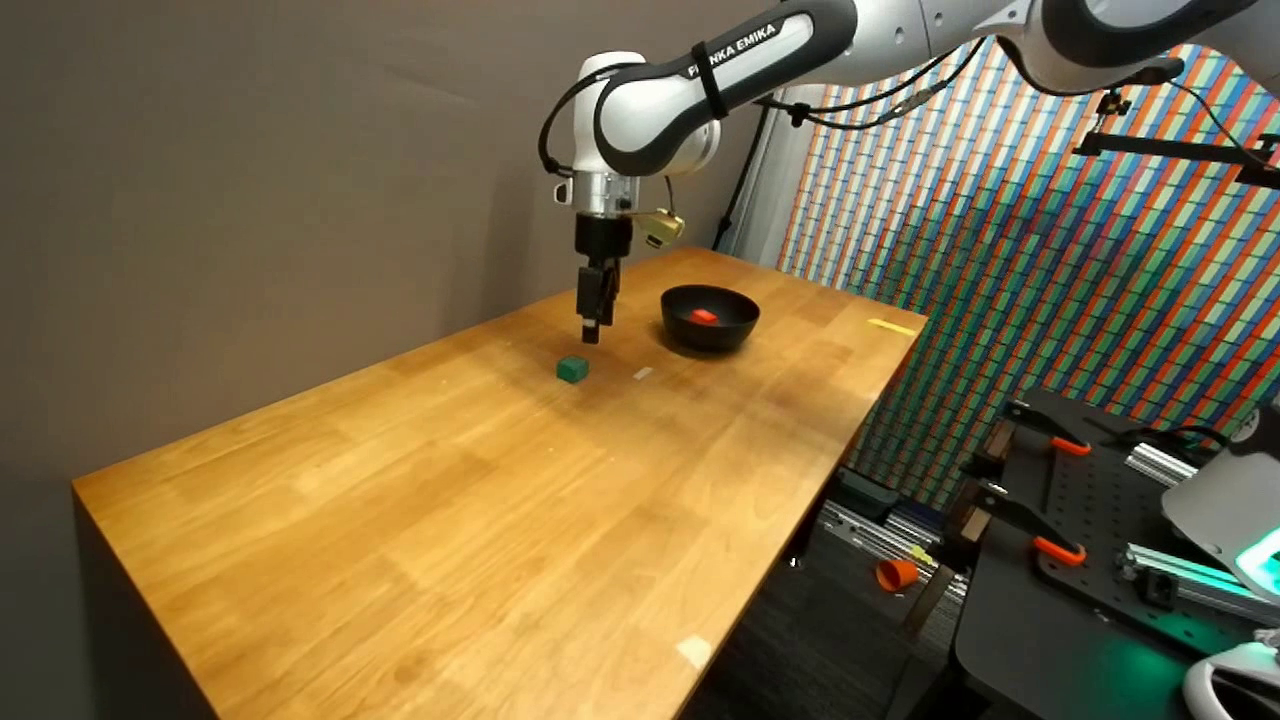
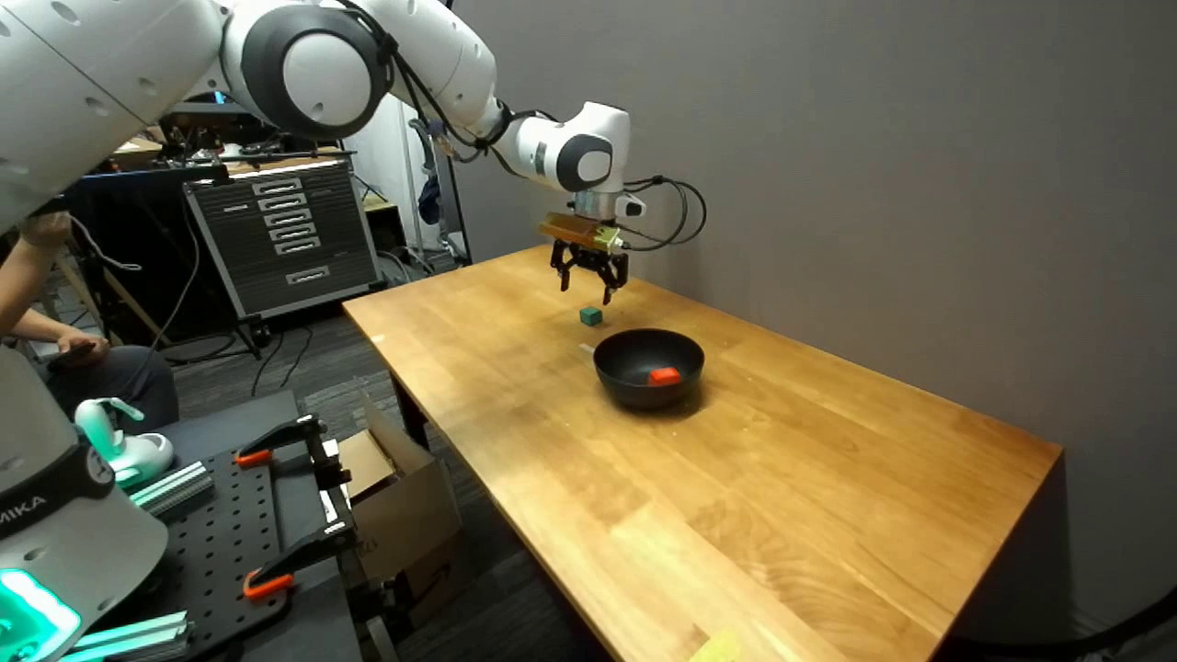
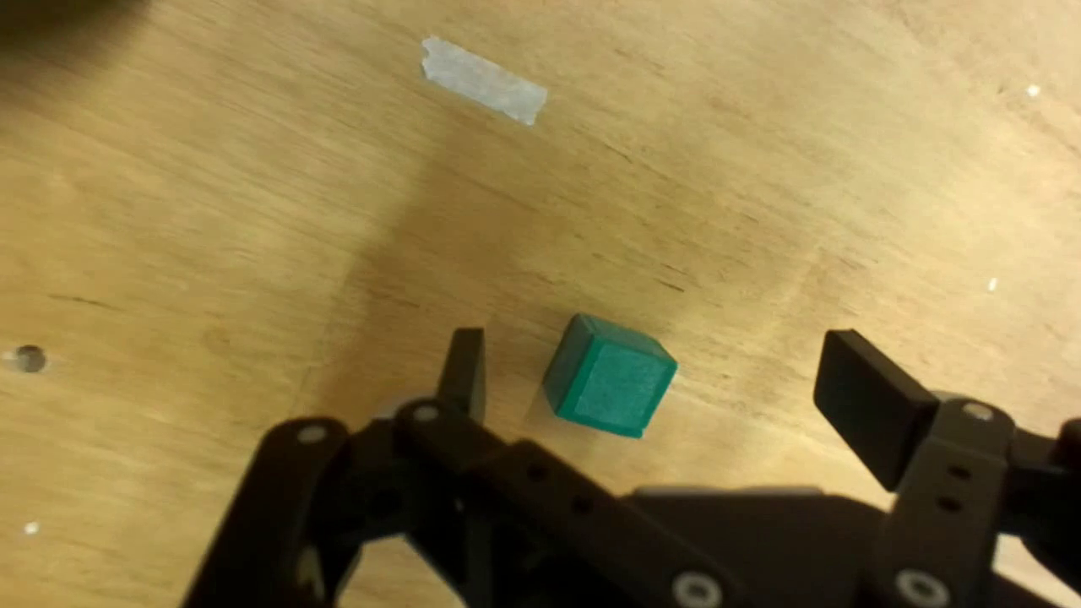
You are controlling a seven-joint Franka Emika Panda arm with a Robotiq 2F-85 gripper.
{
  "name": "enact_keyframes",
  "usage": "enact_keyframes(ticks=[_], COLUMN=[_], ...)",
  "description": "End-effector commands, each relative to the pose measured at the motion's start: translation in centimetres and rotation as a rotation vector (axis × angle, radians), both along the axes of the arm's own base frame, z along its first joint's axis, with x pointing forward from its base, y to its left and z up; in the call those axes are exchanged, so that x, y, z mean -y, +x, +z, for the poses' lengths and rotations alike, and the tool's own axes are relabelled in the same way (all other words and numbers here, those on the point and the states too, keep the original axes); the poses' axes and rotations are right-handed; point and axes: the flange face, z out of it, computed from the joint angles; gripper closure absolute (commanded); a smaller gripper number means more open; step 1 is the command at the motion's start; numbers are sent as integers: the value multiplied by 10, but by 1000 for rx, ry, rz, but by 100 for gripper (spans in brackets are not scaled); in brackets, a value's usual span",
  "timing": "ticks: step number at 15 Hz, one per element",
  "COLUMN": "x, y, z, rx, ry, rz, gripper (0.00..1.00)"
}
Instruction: Pick up the orange and green blocks from the table and put them in the bowl
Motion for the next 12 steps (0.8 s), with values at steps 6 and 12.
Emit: enact_keyframes(ticks=[6, 12], x=[-36, -57], y=[8, 13], z=[-60, -59], rx=[20, 108], ry=[-39, -171], rz=[38, 40], gripper=[0, 35])
